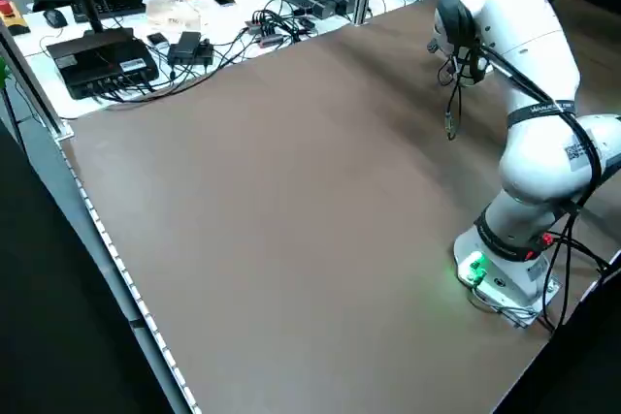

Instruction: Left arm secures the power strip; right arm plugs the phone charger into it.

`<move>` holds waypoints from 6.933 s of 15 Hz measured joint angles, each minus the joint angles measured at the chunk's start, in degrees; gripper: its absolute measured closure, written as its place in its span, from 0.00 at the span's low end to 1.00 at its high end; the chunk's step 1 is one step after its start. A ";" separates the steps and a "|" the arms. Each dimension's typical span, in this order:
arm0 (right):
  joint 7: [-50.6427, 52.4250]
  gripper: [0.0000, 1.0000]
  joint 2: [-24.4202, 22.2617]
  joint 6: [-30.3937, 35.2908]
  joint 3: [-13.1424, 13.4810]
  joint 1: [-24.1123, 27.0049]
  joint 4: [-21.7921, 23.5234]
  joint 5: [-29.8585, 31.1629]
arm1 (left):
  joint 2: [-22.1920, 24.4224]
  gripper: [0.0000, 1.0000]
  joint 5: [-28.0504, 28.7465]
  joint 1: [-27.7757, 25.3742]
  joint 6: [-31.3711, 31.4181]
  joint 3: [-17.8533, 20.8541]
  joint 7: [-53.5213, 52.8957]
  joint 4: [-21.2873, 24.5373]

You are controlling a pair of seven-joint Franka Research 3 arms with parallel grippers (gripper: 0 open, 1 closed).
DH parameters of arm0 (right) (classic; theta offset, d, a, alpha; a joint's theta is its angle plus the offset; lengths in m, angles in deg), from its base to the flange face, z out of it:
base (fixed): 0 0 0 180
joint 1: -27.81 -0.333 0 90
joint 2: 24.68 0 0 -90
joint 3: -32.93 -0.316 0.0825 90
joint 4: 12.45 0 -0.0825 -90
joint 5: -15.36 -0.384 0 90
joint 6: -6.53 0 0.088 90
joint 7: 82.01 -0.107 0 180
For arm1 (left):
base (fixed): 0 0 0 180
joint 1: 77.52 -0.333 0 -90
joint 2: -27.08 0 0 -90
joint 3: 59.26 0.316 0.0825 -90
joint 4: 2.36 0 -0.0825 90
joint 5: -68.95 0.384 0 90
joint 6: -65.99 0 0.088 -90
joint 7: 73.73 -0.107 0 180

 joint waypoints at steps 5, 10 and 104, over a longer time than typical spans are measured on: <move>-6.44 0.52 2.90 -2.61 -0.06 -2.31 -0.02 -0.13 | 0.00 0.99 0.00 0.00 0.00 0.00 0.00 0.00; -8.90 0.52 4.73 -3.08 -0.06 -3.76 0.00 -0.22 | 0.00 0.99 0.00 0.01 0.01 0.00 0.00 0.00; -9.64 0.52 6.15 -15.81 1.26 -11.43 7.42 2.41 | -0.02 0.99 -0.03 0.03 0.12 -0.02 -0.04 0.00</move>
